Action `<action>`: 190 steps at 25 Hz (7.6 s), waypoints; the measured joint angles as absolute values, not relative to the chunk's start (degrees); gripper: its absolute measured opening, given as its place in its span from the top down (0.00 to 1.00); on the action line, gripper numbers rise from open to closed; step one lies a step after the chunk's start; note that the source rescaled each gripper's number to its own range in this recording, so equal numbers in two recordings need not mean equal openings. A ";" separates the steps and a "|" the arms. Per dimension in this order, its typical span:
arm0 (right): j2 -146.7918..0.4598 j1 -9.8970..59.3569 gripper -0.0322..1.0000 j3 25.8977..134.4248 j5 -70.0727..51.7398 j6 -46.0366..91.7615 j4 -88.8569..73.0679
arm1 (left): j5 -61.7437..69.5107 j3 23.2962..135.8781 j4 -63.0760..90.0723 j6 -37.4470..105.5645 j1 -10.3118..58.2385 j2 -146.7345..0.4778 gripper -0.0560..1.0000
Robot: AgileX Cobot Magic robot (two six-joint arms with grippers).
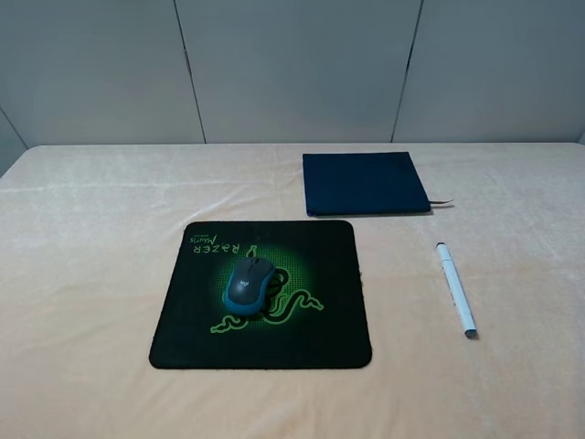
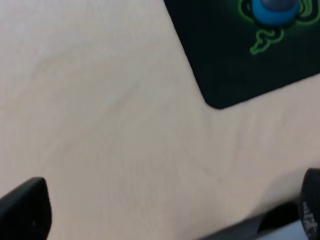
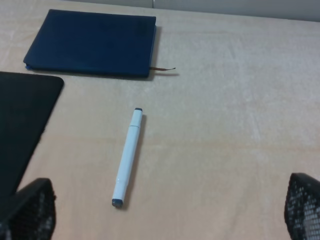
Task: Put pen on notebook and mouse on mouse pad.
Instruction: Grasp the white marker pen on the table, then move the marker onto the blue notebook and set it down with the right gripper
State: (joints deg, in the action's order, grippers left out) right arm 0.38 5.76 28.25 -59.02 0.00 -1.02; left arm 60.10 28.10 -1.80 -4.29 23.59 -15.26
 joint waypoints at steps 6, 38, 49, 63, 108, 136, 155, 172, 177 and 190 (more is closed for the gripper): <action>0.38 5.76 0.00 28.25 -59.02 0.00 -1.02 | 60.10 28.10 0.00 0.00 17.79 -7.44 0.00; 0.38 5.76 0.00 28.25 -59.02 0.00 -1.07 | 60.22 27.84 0.33 1.02 7.50 0.26 0.00; 0.38 5.76 0.00 28.25 -58.83 0.00 -1.07 | 60.22 27.84 0.33 1.02 7.50 0.26 0.00; -6.03 5.76 0.00 31.55 -58.94 0.00 -3.86 | 60.22 27.84 0.33 1.02 7.50 0.26 0.00; -95.36 16.55 0.00 50.89 -43.04 0.00 -5.08 | 60.22 27.84 0.33 1.02 7.50 0.26 0.00; -106.79 16.55 0.02 50.93 -36.10 0.47 -3.58 | 60.22 27.84 0.33 1.02 7.50 0.26 0.00; -106.84 16.55 0.96 50.93 -36.03 0.47 -3.39 | 60.22 27.84 0.33 1.02 7.50 0.26 0.00; -99.72 16.55 0.96 60.37 -51.87 0.00 -4.46 | 60.22 27.84 0.33 1.02 7.50 0.26 0.00; -99.67 16.55 0.96 67.91 -57.17 0.00 -4.91 | 60.22 27.84 0.33 1.02 7.50 0.26 0.00; -110.98 16.55 0.96 90.89 -67.28 0.00 -6.18 | 60.22 27.84 0.33 1.02 7.50 0.26 0.00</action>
